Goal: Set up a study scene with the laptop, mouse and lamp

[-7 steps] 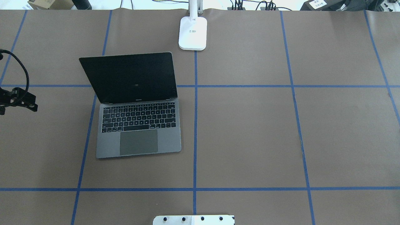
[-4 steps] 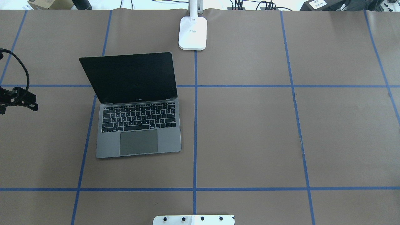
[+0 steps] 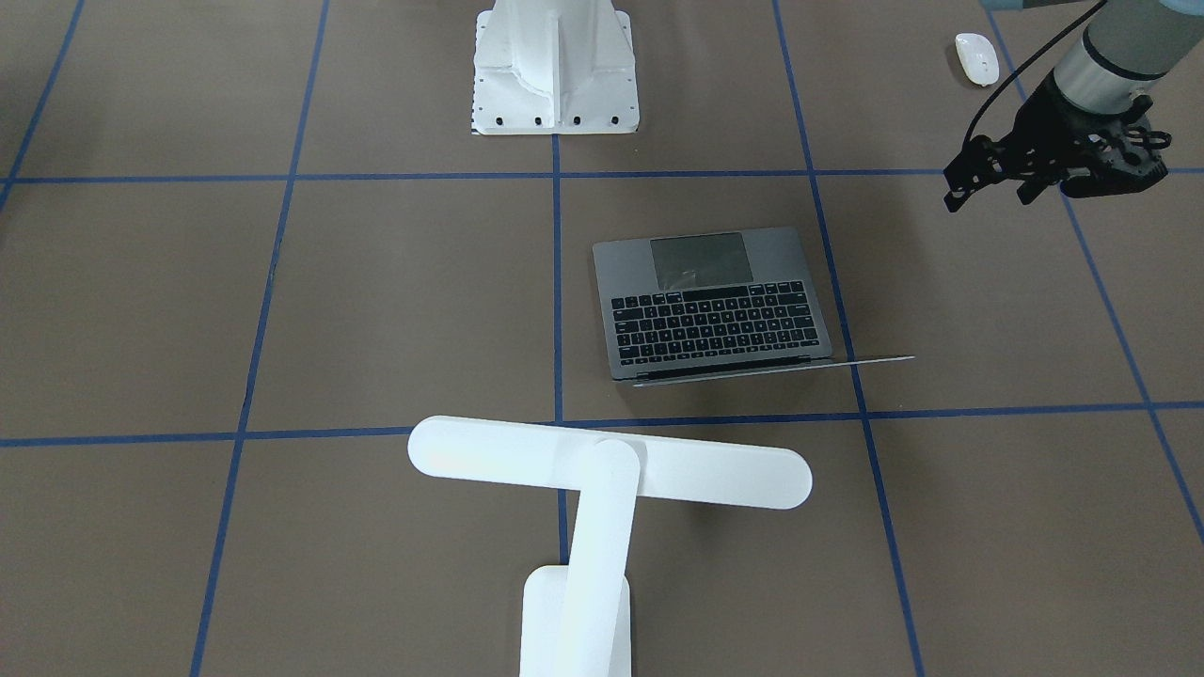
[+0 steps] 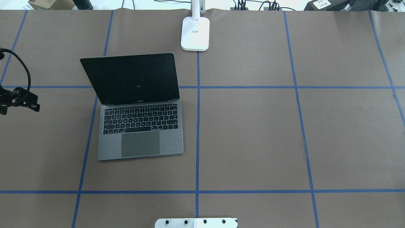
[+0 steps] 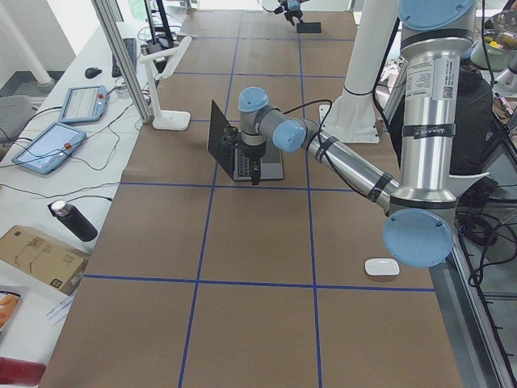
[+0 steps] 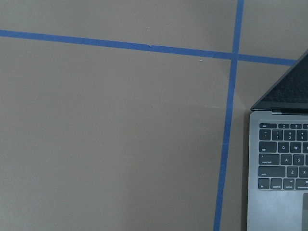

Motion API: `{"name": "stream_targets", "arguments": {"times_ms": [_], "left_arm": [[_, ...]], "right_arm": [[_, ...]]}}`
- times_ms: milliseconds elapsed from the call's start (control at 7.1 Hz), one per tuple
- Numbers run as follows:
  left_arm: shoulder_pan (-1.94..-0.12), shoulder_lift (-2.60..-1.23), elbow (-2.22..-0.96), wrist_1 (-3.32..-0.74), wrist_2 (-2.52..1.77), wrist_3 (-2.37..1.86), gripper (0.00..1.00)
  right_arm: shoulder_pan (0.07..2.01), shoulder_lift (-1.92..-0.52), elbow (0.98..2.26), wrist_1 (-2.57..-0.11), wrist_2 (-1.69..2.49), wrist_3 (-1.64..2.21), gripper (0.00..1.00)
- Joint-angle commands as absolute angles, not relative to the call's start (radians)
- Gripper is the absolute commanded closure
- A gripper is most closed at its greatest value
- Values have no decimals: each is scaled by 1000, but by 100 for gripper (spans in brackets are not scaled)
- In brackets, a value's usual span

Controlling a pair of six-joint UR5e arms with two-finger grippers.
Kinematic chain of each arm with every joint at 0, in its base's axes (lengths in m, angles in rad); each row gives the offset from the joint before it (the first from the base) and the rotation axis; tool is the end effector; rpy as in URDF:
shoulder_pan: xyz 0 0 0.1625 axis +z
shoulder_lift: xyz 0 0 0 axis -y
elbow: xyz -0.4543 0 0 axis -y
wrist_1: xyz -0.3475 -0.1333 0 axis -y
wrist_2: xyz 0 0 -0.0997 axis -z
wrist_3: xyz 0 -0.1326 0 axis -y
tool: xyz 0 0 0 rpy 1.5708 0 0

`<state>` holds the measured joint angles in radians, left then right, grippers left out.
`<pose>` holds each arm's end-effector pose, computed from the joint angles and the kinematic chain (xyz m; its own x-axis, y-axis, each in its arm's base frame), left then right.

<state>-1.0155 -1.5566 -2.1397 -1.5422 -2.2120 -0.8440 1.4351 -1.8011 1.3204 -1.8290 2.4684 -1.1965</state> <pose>0.1800 -0.3926 0.4756 0.6880 -0.0988 -0.7190 0.0876 0.9948 -0.0529 -0.0007 -0.2244 0.8937 0.1588 -0.5218 0.8382 0.6778 0.6749 0.2917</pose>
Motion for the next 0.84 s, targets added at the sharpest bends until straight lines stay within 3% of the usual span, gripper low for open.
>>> {"name": "stream_targets", "arguments": {"times_ms": [0, 704], "left_arm": [[-1014, -1559, -2138, -1543, -2212, -845, 0], [-1008, -1559, -2140, -1543, -2189, -845, 0]], "right_arm": [[1431, -1802, 1309, -1829, 2467, -1198, 0], [1431, -1805, 1258, -1829, 2465, -1213, 1]]}}
